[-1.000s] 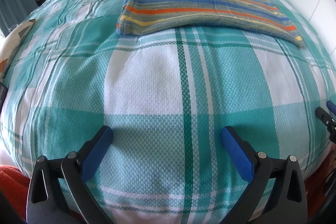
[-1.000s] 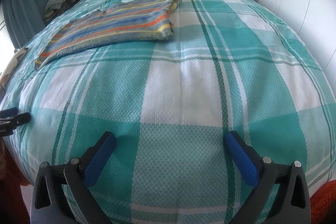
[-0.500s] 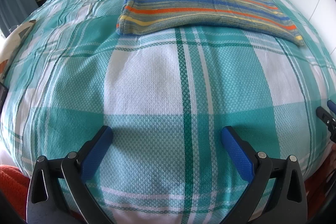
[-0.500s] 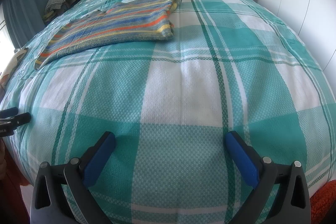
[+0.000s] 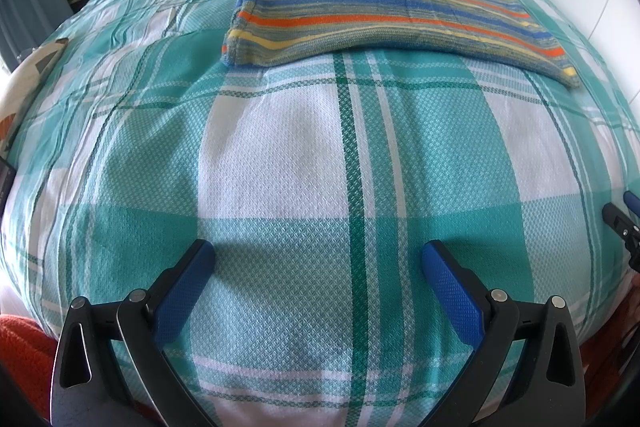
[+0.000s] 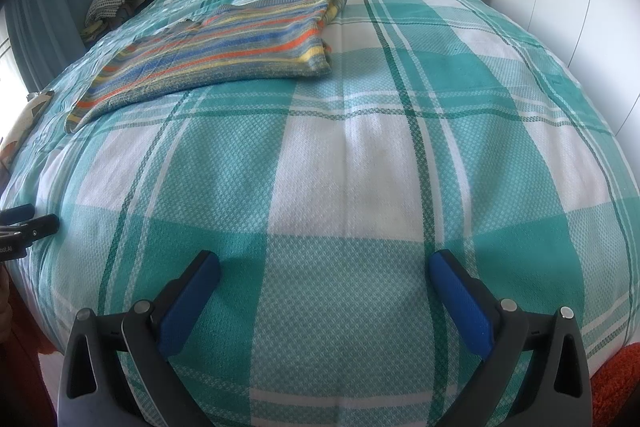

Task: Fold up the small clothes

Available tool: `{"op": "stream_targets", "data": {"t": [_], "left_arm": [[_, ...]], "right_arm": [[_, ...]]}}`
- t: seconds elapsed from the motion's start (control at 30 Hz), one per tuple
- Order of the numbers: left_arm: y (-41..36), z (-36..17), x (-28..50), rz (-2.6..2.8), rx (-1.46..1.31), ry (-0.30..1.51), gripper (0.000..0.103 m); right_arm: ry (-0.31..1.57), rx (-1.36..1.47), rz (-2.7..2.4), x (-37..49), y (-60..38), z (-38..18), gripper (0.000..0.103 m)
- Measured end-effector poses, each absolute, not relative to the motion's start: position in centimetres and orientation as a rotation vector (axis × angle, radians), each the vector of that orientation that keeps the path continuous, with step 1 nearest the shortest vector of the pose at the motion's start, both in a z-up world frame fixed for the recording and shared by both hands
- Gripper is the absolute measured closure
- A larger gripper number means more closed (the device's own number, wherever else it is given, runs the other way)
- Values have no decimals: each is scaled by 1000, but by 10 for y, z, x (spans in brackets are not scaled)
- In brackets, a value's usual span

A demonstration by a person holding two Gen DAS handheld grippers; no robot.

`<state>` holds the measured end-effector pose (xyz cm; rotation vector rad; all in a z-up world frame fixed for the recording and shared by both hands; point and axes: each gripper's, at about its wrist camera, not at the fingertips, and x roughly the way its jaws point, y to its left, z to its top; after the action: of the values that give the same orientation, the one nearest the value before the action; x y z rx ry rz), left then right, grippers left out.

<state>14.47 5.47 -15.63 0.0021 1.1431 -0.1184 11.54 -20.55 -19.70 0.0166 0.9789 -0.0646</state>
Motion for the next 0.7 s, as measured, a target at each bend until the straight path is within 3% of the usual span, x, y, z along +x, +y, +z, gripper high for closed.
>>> {"op": "stream_targets", "data": {"t": [0.27,0.43,0.7], "left_arm": [[57,-149,144,-117,-6,1143,1],[45,-119,137,-127,18,1018,1],[-74,-91,192,-466,198,924,1]], "right_arm": [[986,18,-65,117,-206,-196,0],[1006,64,-30,118,-214,-187,0],[857,314,-57,137,-285,-145,1]]}}
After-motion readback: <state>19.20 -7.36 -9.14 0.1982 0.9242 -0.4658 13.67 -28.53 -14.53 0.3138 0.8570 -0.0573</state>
